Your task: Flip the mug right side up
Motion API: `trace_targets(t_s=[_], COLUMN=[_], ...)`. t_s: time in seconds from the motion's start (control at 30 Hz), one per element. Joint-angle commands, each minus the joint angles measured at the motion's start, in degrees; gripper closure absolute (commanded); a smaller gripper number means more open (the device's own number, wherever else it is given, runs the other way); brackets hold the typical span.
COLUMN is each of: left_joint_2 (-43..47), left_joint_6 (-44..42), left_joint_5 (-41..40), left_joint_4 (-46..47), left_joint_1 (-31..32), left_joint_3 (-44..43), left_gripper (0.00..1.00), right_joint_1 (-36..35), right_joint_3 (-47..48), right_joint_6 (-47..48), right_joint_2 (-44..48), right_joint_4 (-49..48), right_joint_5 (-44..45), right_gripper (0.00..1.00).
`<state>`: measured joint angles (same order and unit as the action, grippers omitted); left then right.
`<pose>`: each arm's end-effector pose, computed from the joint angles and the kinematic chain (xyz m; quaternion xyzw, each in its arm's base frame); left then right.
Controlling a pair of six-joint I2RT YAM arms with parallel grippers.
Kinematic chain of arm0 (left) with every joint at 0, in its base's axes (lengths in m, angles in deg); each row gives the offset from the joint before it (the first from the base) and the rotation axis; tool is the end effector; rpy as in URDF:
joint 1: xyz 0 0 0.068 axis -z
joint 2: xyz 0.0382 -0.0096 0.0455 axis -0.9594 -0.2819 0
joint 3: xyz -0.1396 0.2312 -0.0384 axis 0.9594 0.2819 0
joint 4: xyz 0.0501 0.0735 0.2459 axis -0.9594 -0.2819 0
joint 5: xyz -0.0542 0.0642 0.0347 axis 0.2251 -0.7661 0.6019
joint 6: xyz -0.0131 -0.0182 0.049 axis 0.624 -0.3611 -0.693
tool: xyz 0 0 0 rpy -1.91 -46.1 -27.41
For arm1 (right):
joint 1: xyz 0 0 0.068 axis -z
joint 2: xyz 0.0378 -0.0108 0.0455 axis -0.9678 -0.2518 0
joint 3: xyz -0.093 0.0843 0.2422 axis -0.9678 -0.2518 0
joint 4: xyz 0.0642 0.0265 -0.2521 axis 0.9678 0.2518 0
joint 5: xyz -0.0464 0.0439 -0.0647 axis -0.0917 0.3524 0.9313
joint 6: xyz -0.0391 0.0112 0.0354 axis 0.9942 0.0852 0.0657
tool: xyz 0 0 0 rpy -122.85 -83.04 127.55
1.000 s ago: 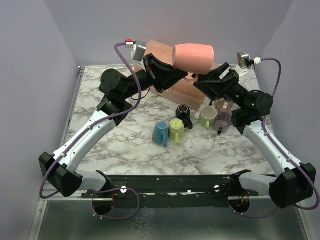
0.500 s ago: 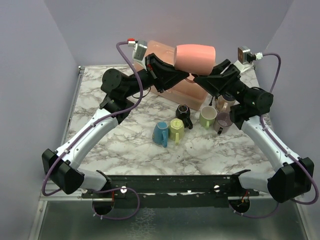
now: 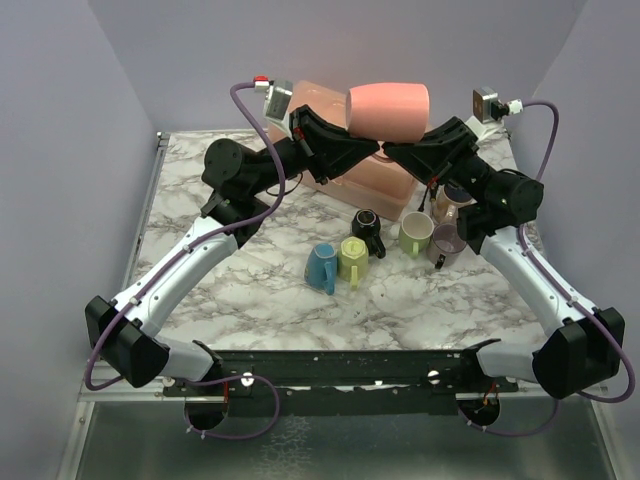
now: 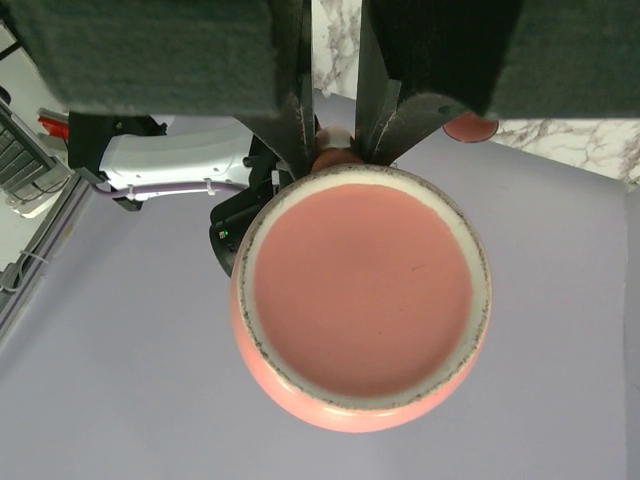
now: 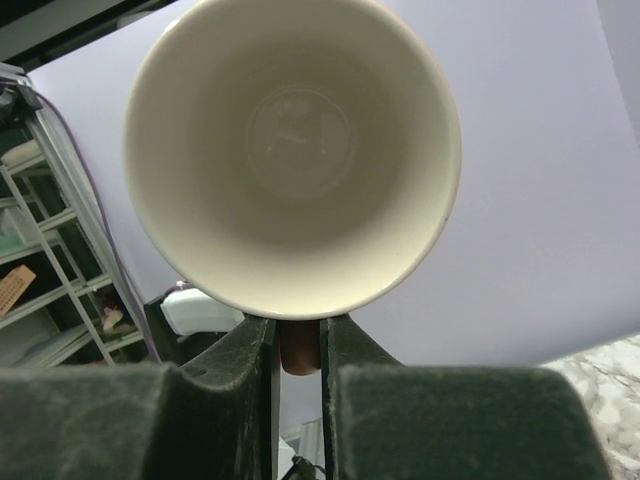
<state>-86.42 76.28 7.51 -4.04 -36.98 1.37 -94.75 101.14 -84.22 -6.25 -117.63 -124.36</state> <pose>0.2218 -0.1918 0.4965 0.2669 0.4468 -0.6423 0.5627 0.2299 0.1072 0.4580 -0.2079 0.4122 0.6974 0.5482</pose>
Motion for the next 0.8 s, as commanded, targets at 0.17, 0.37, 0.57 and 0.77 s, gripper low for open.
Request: trace_targets(t_s=[0.17,0.37,0.57,0.77], left_joint_2=[-0.2,1.0,3.1,7.2], left_joint_6=[-0.2,-2.3,-8.5,-12.0], left_joint_5=[2.8,-0.9,-7.8,-32.4], left_joint_4=[3.7,1.4,-4.9,-13.5], left_joint_1=[1.0,1.0,1.0,1.0], left_joint_3=[-1.5,-0.4,1.0,6.4], left_gripper=[0.87,0.33,0.13,0.09], right_joint_1=[-0.4,-0.4,-0.4,-0.4], right_joint_3=[2.0,1.7,3.3,6.8], right_joint_6=[3.6,13.3,26.3,39.8], right_joint_2=[1.2,4.7,8.9,11.3], right_joint_4=[2.8,8.0,17.9,32.3], right_joint_5=[4.6,8.0,14.3,20.9], right_gripper=[0.99,1.0,0.99,0.99])
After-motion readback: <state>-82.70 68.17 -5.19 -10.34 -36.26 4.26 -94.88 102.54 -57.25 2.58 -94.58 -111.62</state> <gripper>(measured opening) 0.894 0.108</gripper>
